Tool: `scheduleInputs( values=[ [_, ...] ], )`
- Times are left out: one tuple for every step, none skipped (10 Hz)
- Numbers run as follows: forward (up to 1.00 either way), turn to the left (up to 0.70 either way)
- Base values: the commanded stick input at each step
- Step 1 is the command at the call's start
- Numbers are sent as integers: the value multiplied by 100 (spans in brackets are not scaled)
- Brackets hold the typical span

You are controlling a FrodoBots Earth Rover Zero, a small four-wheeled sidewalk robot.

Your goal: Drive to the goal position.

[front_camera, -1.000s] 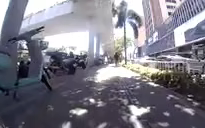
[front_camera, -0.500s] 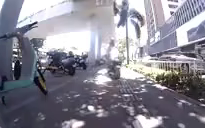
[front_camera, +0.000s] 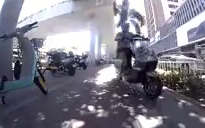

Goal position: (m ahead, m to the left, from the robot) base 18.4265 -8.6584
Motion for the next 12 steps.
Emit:
scheduleInputs(
  values=[
    [45,0],
    [45,0],
    [45,0],
    [45,-3],
    [45,-16],
    [45,-27],
    [45,-27],
    [45,-27],
    [45,-21],
    [45,-27],
    [45,-26],
    [45,-18]
  ],
)
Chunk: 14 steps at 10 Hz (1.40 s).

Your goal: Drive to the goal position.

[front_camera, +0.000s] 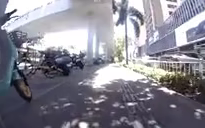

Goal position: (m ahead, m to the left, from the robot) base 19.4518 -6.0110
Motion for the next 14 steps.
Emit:
scheduleInputs(
  values=[
    [45,-10],
    [45,0],
    [45,0],
    [45,0],
    [70,0],
    [70,0],
    [70,0],
    [70,0],
    [70,0],
    [70,0],
    [47,0],
    [45,0],
    [45,0],
    [45,0]
  ],
)
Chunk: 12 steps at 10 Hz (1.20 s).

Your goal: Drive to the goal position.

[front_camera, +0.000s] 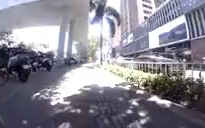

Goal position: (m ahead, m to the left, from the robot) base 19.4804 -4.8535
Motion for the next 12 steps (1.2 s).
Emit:
scheduleInputs(
  values=[
    [45,27],
    [45,27],
    [45,27],
    [45,3],
    [45,0],
    [45,0],
    [45,0],
    [45,0],
    [45,0],
    [45,0],
    [45,10],
    [45,27]
  ],
)
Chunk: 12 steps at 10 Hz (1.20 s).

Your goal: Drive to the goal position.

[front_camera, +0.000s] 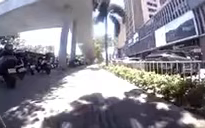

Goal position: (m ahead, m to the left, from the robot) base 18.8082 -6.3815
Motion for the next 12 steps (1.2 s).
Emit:
scheduleInputs(
  values=[
    [45,27],
    [45,27],
    [45,13],
    [45,0],
    [45,0],
    [45,0],
    [45,0],
    [45,0],
    [45,0],
    [45,0],
    [45,0],
    [45,0]
  ],
)
